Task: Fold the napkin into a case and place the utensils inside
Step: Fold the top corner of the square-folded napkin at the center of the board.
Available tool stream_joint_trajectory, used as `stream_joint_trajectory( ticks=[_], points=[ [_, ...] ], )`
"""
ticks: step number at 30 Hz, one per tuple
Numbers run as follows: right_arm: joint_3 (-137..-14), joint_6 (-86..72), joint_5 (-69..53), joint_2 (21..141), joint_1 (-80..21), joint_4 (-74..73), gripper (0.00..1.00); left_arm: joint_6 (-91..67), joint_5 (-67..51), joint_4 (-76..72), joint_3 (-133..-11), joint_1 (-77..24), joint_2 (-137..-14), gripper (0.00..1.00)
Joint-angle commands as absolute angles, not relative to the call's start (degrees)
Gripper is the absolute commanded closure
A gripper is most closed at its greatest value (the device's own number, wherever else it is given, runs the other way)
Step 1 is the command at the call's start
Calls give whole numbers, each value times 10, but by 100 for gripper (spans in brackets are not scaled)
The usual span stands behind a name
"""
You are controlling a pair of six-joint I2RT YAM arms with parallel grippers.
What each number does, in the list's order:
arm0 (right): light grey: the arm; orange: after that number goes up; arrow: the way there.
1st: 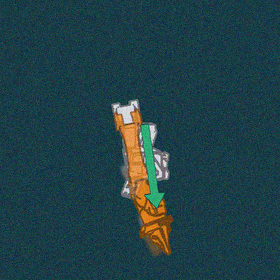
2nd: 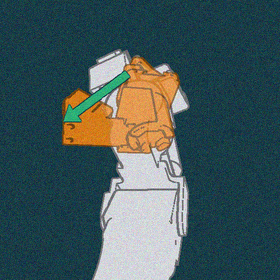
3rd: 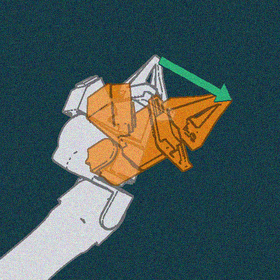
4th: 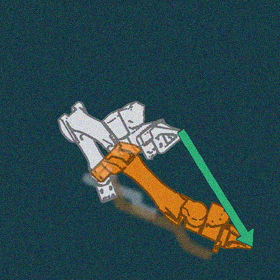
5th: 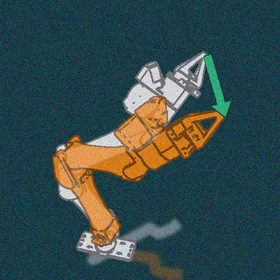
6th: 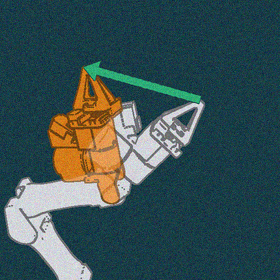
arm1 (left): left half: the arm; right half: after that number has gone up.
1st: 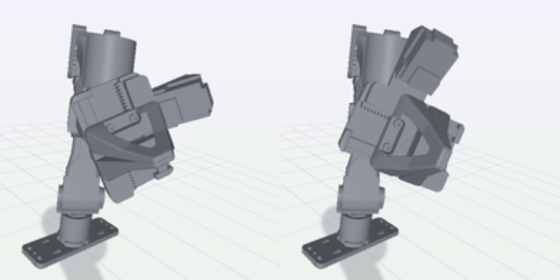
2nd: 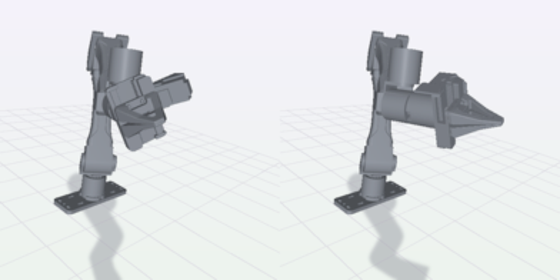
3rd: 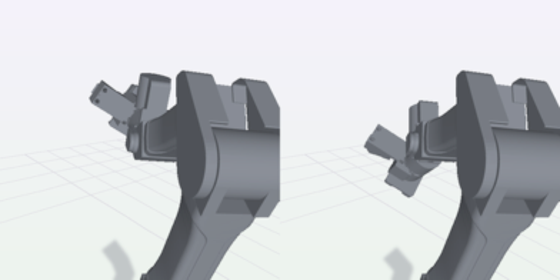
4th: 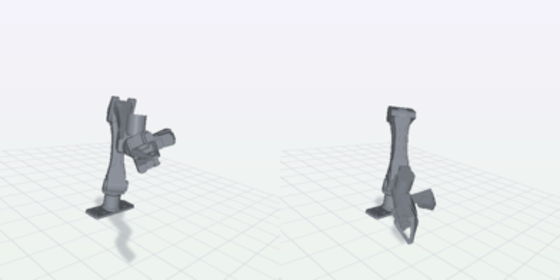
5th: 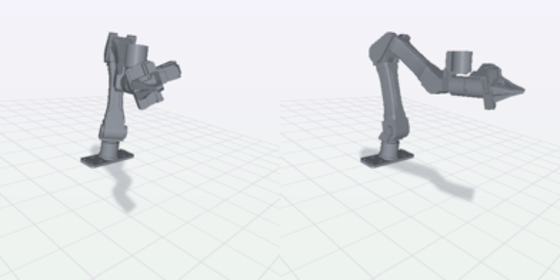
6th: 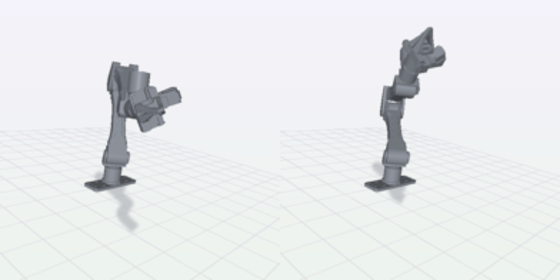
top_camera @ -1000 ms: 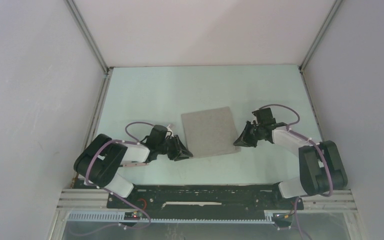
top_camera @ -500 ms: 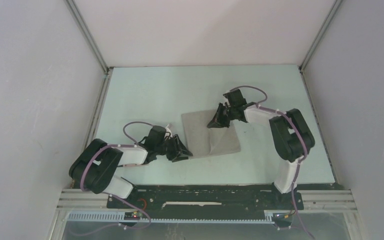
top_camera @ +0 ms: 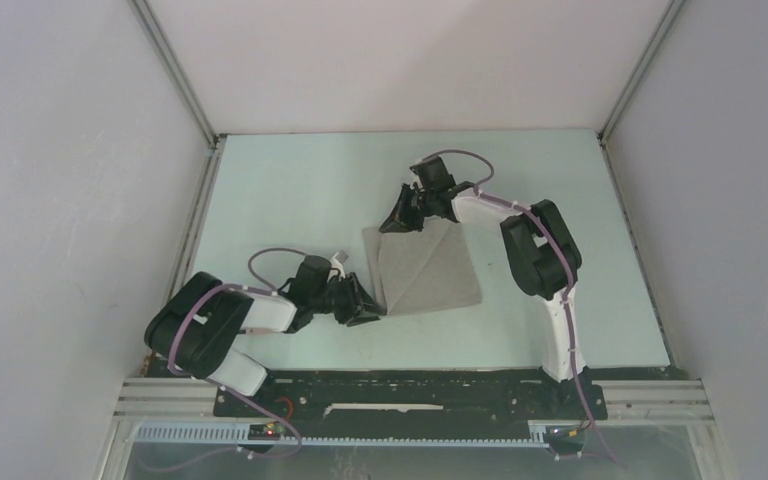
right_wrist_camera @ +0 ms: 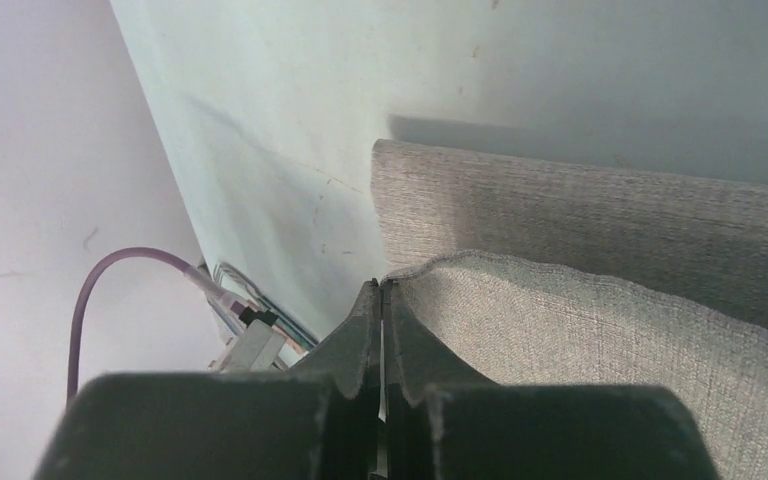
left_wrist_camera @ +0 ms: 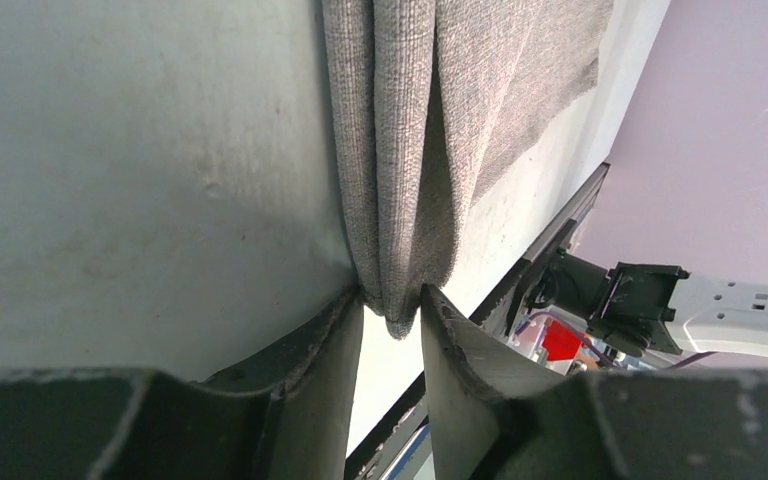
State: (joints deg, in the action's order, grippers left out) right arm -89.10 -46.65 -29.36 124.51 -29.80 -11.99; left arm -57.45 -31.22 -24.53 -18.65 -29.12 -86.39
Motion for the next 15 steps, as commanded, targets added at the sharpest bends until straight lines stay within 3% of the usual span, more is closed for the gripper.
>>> stream_joint_trajectory(
  ticks=[1, 15],
  points=[
    [-919, -469, -310, 1258, -306, -127, 100, -550, -268, -175, -160, -292, -872, 61],
    [-974, -463, -316, 1304, -315, -149, 100, -545, -270, -176, -156, -287, -874, 60]
  ],
)
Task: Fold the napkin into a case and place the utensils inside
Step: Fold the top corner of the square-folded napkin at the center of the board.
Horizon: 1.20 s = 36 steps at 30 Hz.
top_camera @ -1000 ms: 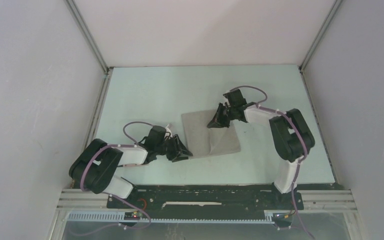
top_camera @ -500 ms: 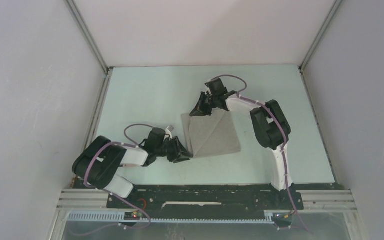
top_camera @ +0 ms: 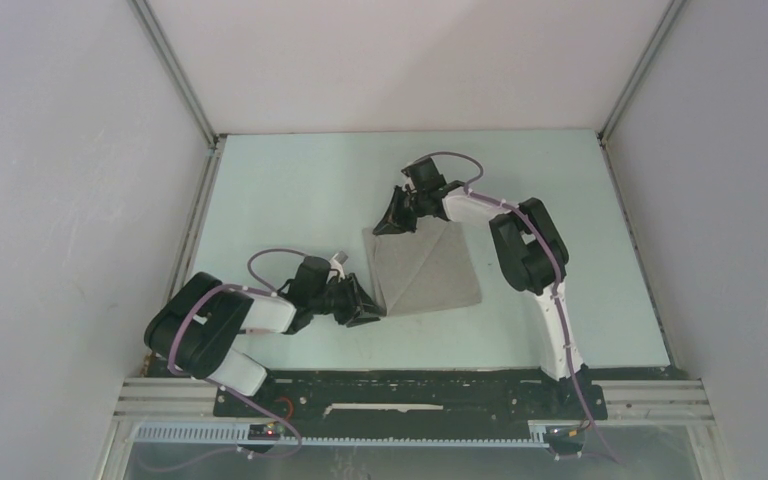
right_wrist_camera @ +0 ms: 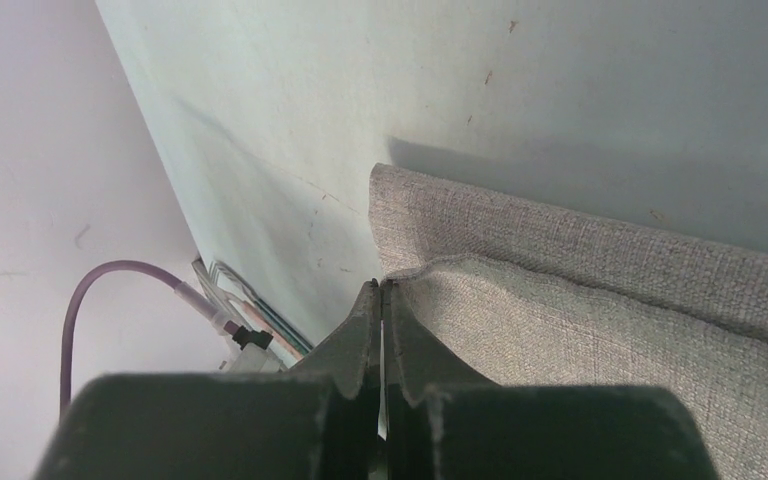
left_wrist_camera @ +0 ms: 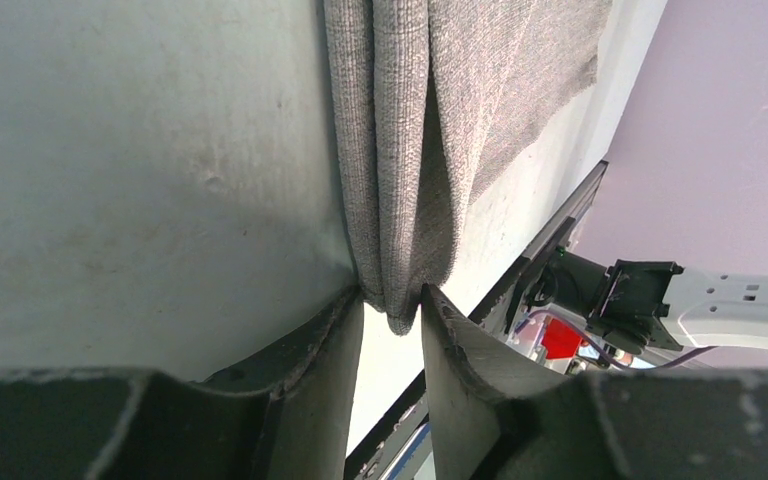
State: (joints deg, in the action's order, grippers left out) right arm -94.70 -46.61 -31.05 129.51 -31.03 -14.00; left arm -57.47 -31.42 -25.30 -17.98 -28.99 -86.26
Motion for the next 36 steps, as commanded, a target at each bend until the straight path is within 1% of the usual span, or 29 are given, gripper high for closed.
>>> stream_joint_trajectory(
  ticks=[1, 25, 28, 31, 33, 36],
  points=[
    [-974, -464, -315, 1305, -315, -148, 100, -544, -270, -176, -156, -287, -874, 60],
    [-1046, -458, -314, 1352, -321, -183, 100, -540, -265, -165, -149, -284, -852, 58],
    [-1047, -457, -312, 1355, -321, -188, 98, -540, -265, -165, -149, -284, -851, 58],
    [-1048, -457, -312, 1357, -322, -188, 94, -539, -264, -164, -148, -284, -848, 58],
    [-1052, -455, -312, 1357, -321, -192, 88, -538, -262, -160, -146, -283, -844, 58],
    [-1057, -449, -313, 1350, -321, -200, 76, -531, -255, -141, -147, -280, -822, 55]
  ],
)
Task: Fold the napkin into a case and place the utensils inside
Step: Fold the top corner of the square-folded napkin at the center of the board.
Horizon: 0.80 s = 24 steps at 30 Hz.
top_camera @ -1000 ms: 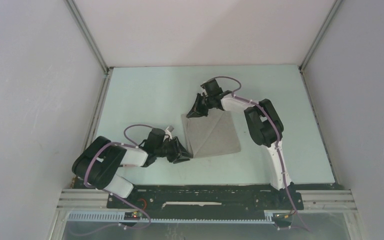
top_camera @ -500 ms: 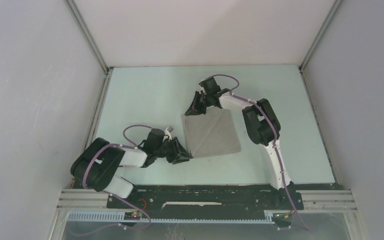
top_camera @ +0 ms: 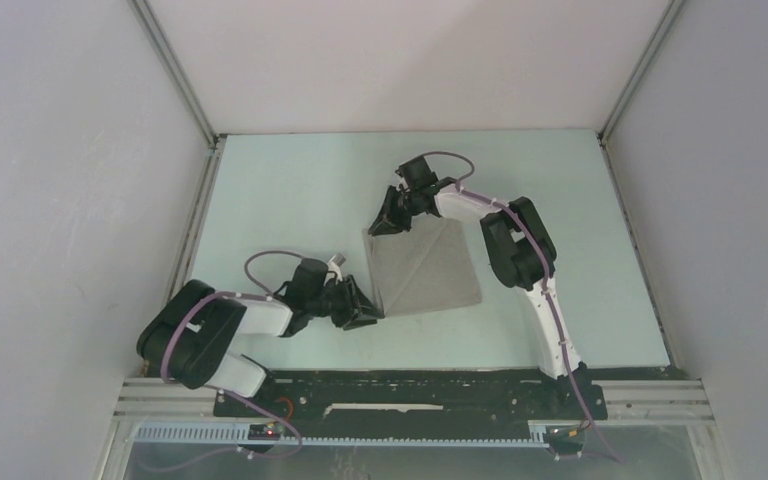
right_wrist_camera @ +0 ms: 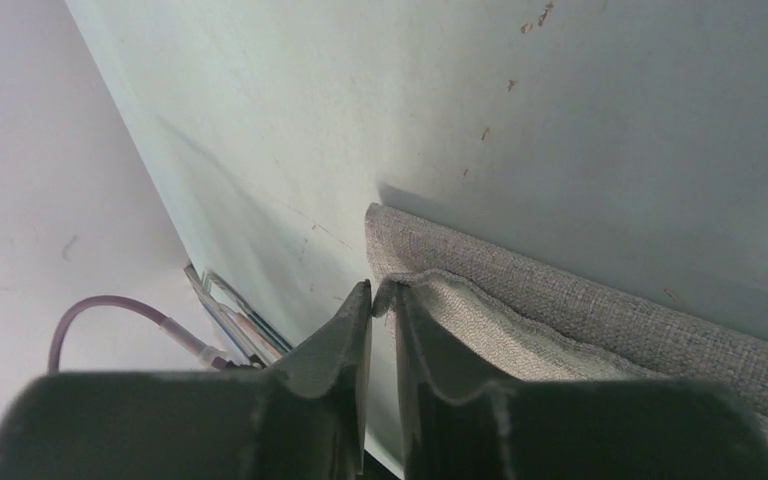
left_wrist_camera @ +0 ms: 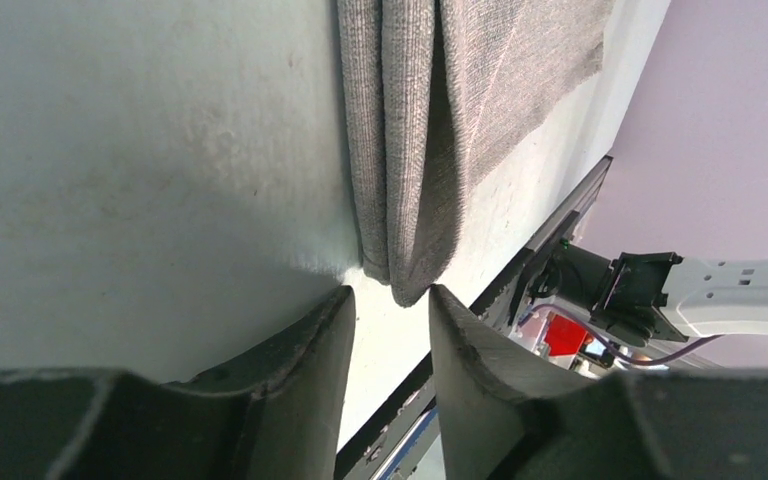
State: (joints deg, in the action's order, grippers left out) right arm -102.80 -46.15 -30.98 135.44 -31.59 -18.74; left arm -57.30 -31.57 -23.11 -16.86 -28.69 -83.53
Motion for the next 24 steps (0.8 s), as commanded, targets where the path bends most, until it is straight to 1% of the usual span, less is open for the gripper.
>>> stream_joint_trajectory(
  ticks=[1, 4, 6, 9, 10, 13, 15, 17, 19, 22, 24],
  points=[
    [-1060, -446, -316, 1347, -320, -203, 72, -528, -251, -132, -144, -275, -809, 53],
    [-1076, -438, -323, 1334, -318, -220, 59, -512, -248, -97, -133, -249, -759, 46],
    [-1083, -435, -326, 1324, -315, -221, 49, -500, -247, -67, -126, -233, -720, 42],
    [-1090, -433, -343, 1308, -305, -224, 42, -496, -251, -31, -125, -225, -648, 36],
    [-1084, -431, -349, 1296, -299, -226, 41, -494, -250, -15, -135, -225, -626, 35],
    [-1020, -412, -351, 1241, -269, -209, 35, -480, -245, 46, -181, -225, -574, 32],
    [-967, -398, -363, 1202, -245, -187, 31, -477, -246, 56, -220, -225, -565, 30],
    [-925, -383, -376, 1178, -216, -171, 30, -475, -253, 49, -263, -225, -588, 32],
    [-893, -378, -390, 1166, -185, -160, 29, -477, -267, 32, -304, -225, -637, 39],
    [-864, -380, -427, 1175, -148, -125, 28, -494, -284, -13, -351, -226, -721, 46],
    [-863, -377, -437, 1188, -132, -121, 26, -510, -297, -39, -376, -230, -776, 48]
  ],
)
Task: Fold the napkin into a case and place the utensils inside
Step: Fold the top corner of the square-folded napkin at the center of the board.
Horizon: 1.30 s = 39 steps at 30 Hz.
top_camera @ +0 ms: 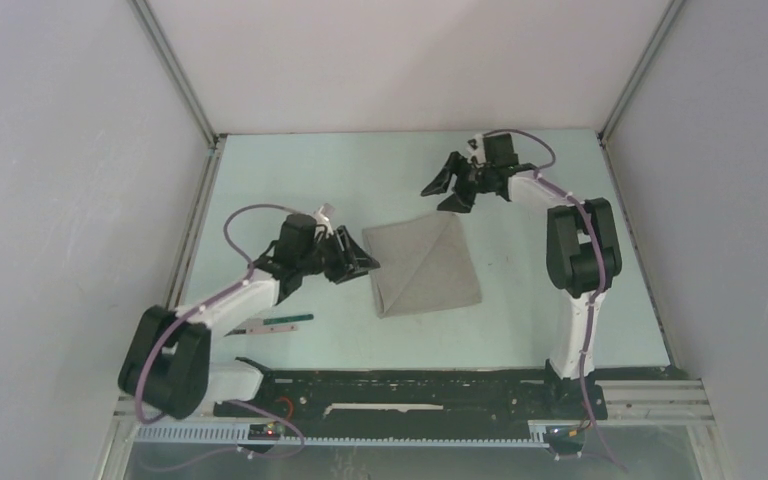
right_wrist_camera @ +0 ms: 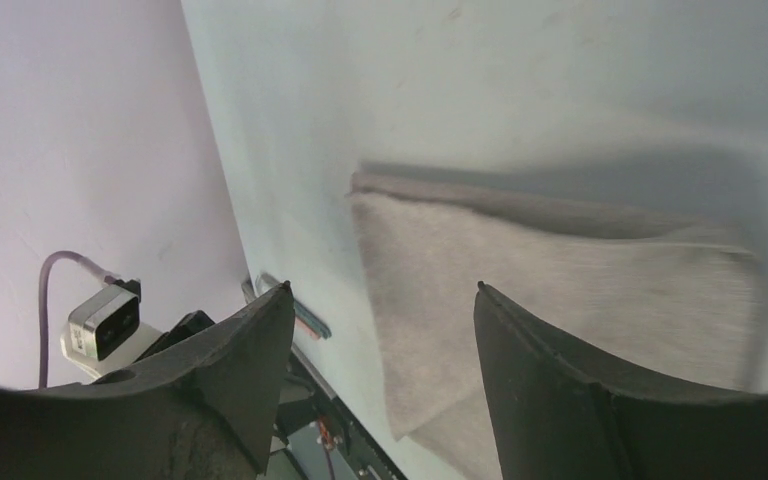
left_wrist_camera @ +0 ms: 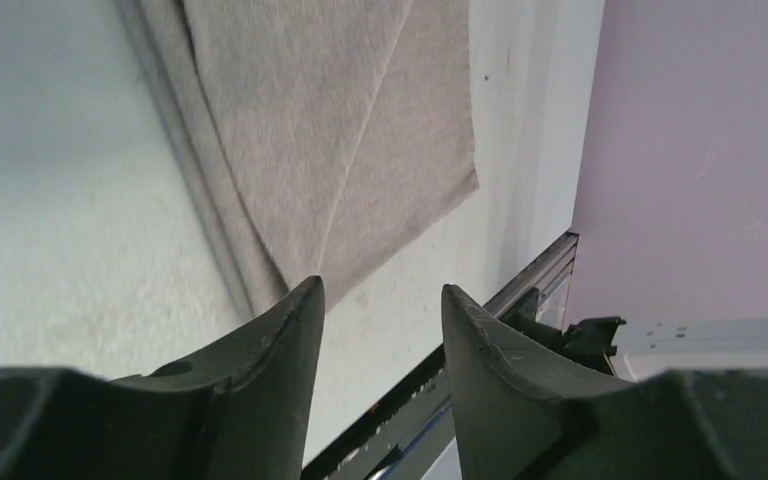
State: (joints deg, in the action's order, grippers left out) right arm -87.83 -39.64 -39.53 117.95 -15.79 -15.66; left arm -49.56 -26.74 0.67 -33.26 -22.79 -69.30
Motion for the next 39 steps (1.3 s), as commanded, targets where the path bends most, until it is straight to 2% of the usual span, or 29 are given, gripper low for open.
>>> stream_joint_trajectory(
  ticks=[1, 7, 11, 14, 22, 39],
  points=[
    [-865, -378, -437, 1194, -125, -118, 24, -514, -303, -47, -388, -238, -795, 48],
    [-892, -387, -413, 1208, -111, -136, 24, -501, -328, -49, -441, -317, -850, 46],
    [-896, -395, -396, 1214, -116, -141, 24, -487, -321, -35, -434, -340, -872, 49],
    [-898, -405, -395, 1224, -117, -131, 24, -462, -300, 5, -434, -342, -887, 54],
    [-960, -388, -360, 1250, -142, -184, 24, -379, -225, 122, -469, -345, -908, 52],
    [-926, -349, -280, 1244, -113, -242, 26, -382, -195, 122, -434, -337, -919, 53]
  ],
)
